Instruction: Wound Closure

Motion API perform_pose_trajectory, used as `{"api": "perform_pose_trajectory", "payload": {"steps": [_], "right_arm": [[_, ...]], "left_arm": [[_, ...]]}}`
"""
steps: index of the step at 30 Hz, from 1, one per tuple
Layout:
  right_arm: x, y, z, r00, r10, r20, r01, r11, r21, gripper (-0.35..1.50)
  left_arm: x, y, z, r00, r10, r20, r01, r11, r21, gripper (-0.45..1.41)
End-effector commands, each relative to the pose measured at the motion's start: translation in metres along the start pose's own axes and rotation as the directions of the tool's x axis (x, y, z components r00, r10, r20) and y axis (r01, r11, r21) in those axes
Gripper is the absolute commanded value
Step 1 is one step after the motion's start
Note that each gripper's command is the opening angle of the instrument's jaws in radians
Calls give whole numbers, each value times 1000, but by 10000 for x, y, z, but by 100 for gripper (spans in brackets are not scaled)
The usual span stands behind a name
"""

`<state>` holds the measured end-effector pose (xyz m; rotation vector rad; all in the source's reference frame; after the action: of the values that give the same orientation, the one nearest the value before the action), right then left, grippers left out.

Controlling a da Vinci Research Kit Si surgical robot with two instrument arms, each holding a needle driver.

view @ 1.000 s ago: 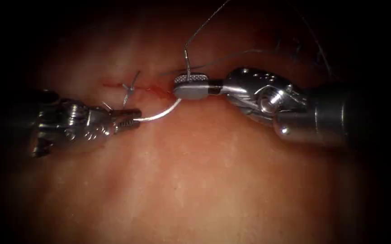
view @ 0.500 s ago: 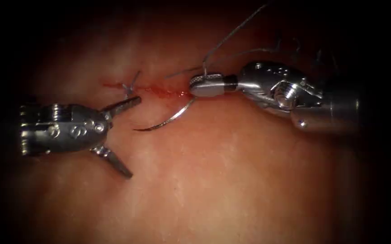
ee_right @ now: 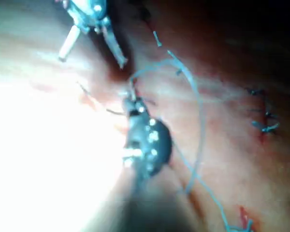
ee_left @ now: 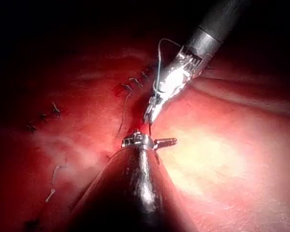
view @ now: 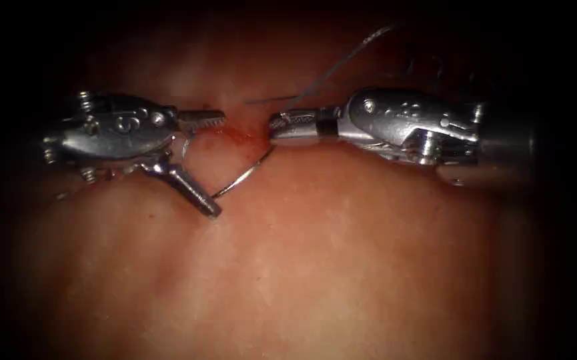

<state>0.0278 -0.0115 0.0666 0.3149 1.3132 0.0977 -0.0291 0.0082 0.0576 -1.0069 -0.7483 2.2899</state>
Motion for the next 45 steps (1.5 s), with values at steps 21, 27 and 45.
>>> {"api": "perform_pose_trajectory", "payload": {"steps": [21,27,45], "right_arm": [[38,-8,7,926,-370,-78,374,927,32,-35],[44,-13,8,913,-398,-92,403,914,41,-35],[51,-14,10,944,-322,-73,322,947,-14,24]], "left_arm": [[-18,-29,35,973,-231,-1,231,973,16,96],[-23,-31,33,974,-225,1,225,974,13,59],[-28,-48,34,962,-272,10,272,959,-77,-45]]}}
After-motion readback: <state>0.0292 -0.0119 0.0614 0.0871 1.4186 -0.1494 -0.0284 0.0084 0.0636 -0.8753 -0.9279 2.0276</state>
